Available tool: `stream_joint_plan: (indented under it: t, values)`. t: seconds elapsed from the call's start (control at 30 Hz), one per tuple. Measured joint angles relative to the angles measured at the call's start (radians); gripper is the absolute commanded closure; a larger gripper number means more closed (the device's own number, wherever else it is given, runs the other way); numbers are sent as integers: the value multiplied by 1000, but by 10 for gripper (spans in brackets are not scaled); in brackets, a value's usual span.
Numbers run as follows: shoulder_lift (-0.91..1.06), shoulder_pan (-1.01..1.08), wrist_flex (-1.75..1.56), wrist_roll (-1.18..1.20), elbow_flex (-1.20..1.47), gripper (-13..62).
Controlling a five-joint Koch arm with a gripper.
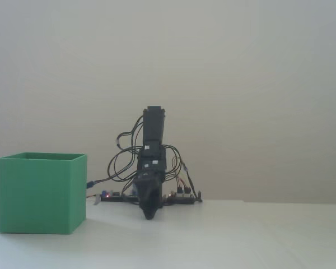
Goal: Grasp a red block and put it in the green bin.
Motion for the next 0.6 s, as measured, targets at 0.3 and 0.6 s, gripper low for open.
stream_joint_plan:
  t: [0.3,0.6]
  values:
    - [0,-11,0,0,0,159]
    - [0,-11,-2,0,0,158]
